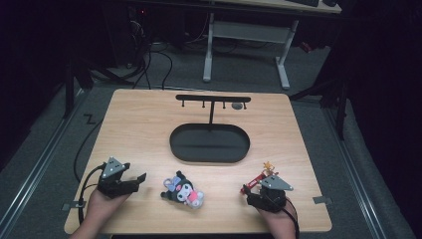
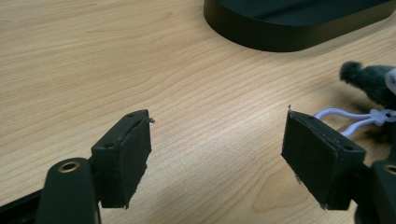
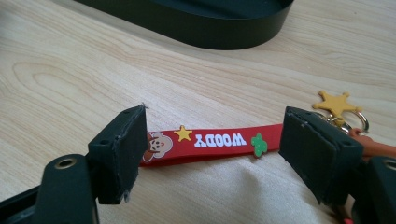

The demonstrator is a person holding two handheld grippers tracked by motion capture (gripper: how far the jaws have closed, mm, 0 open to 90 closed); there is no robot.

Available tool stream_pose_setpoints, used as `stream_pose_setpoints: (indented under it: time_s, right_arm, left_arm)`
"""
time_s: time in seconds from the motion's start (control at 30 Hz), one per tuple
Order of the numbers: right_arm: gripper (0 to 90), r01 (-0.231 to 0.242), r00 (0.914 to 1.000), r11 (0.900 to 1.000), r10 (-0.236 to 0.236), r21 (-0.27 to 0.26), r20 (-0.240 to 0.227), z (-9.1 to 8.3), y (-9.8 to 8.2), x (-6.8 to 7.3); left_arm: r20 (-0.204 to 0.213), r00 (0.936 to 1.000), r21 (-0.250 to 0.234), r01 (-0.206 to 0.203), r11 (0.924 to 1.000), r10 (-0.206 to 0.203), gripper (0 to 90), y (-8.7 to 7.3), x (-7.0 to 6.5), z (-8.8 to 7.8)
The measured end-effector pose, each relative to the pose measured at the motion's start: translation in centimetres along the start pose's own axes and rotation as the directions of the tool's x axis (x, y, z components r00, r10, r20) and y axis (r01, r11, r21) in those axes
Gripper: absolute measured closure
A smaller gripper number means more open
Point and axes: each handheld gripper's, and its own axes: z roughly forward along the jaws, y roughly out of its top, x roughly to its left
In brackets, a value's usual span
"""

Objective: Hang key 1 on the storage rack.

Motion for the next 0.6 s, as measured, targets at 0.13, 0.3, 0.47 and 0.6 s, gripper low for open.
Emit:
stream_pose_setpoints:
  time_s: [0.13, 0.3, 0.47, 0.6]
  right_arm:
    - [21.7, 0.001, 1.0000, 1.000, -0.001, -0.018, -0.002, -0.15, -0.18, -0.03]
    - [22.8, -0.022, 0.9996, 0.999, 0.022, -0.034, -0.016, -0.58, -0.04, -0.20]
    - [23.1, -0.018, 0.9998, 0.999, 0.018, -0.038, -0.005, -0.70, 0.07, -0.04]
    - [23.3, -0.006, 1.0000, 0.999, 0.006, -0.033, 0.000, -0.59, 0.18, 0.00]
  left_arm:
    - [0.003, 1.0000, -0.016, 0.003, 0.9999, -0.003, 25.8, 0.17, -0.08, 0.34]
    - [0.002, 1.0000, 0.001, 0.005, 1.0000, -0.005, 25.7, 0.15, -0.05, 0.54]
    - [0.003, 1.0000, -0.005, -0.006, 1.0000, 0.006, 25.7, 0.01, -0.12, 0.17]
    - [0.012, 0.9999, -0.001, -0.003, 1.0000, 0.003, 25.9, 0.03, -0.06, 0.26]
